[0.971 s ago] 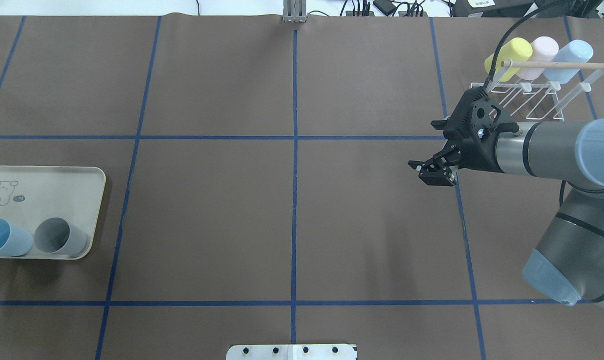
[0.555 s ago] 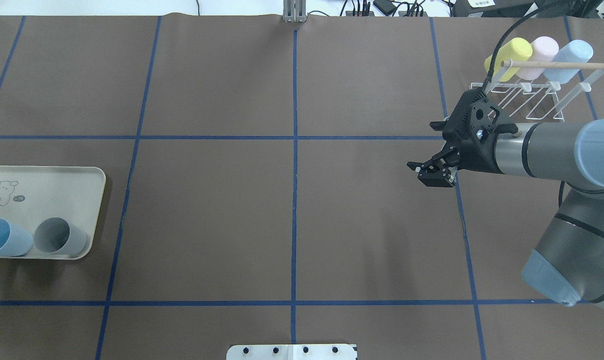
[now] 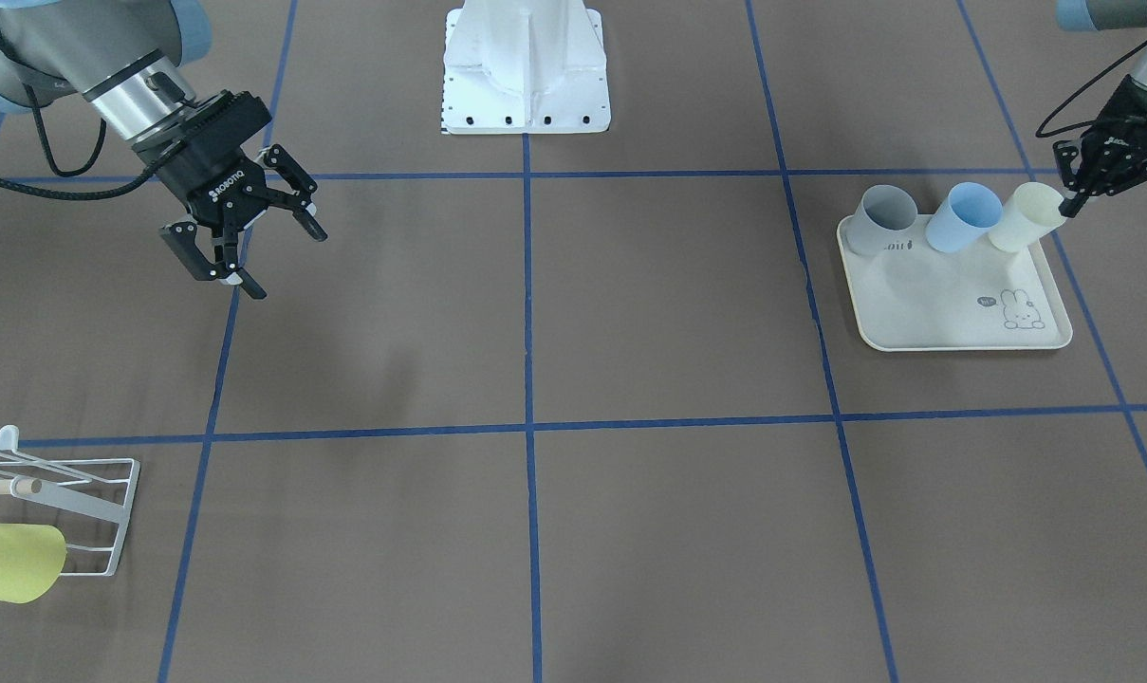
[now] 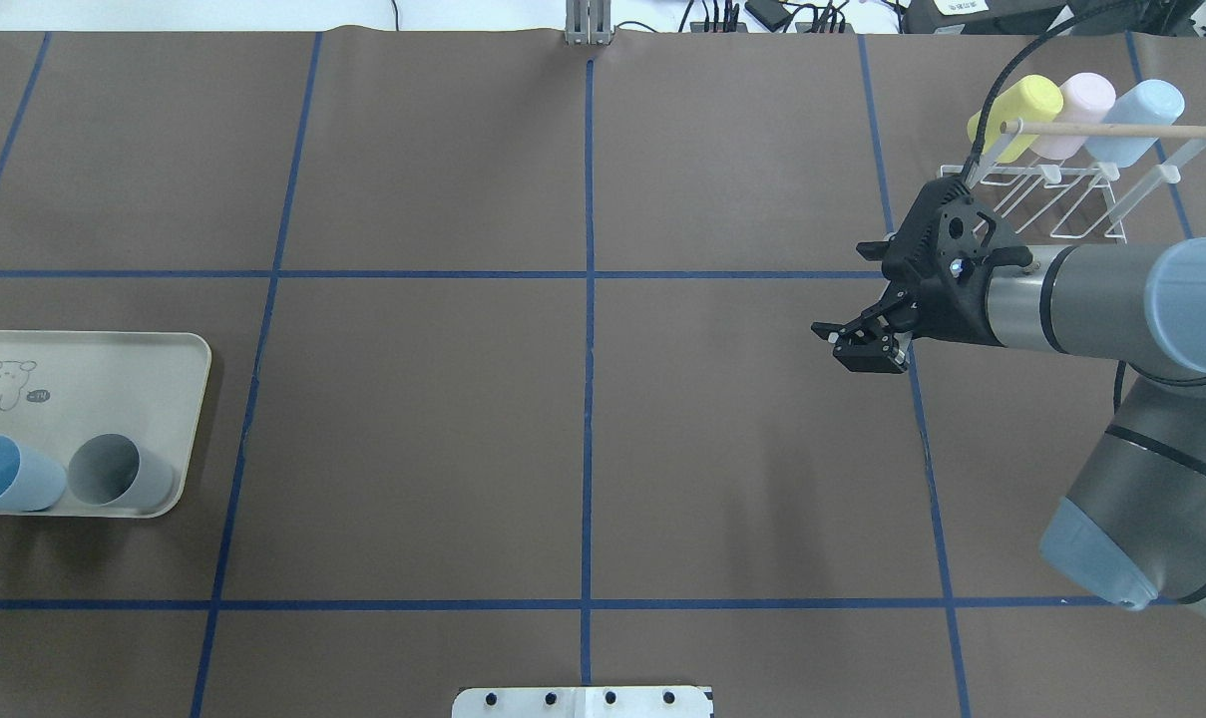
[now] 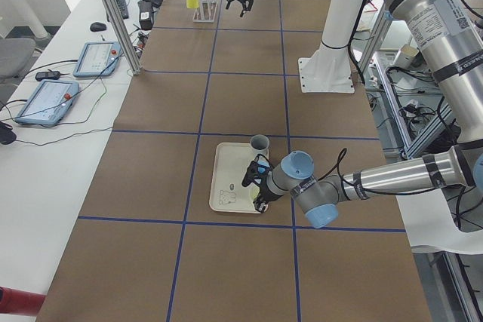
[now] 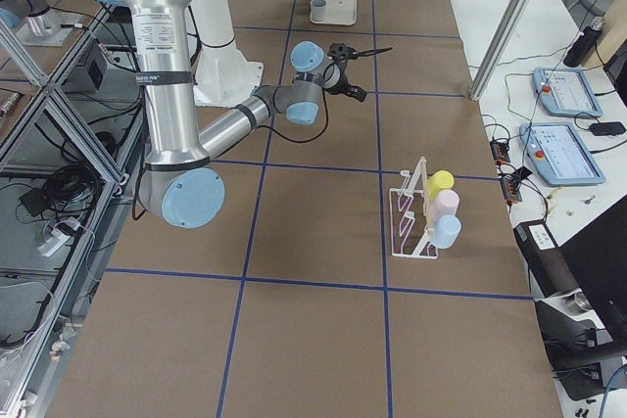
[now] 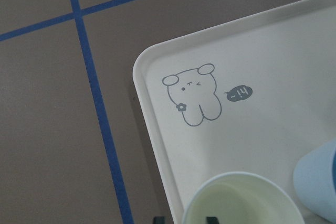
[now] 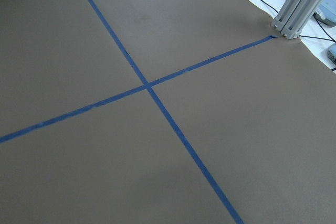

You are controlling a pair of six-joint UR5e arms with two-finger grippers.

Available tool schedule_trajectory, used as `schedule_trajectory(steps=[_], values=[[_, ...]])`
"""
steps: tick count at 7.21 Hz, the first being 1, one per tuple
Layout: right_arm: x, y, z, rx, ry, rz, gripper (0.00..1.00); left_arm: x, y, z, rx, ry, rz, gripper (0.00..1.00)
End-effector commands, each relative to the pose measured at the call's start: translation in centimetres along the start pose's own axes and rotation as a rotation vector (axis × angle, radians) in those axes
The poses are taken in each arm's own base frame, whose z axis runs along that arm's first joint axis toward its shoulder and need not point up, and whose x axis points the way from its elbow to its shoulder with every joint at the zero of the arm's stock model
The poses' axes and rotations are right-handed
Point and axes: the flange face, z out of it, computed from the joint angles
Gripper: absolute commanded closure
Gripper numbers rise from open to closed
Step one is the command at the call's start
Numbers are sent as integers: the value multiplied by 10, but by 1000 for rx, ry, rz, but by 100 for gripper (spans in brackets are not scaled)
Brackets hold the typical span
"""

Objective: Transfer IKEA cup to right arm and place on rack

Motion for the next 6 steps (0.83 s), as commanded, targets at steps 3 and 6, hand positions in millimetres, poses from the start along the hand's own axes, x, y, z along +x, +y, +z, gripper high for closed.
schedule_trajectory(steps=[3,6], values=[[-10,-5,5,9,-24,-8,0,6,-13,-16,29,58,-7,100],[-54,-48,26,81,-105,-39,0,-13,-68,-103,117,99,-88,100]])
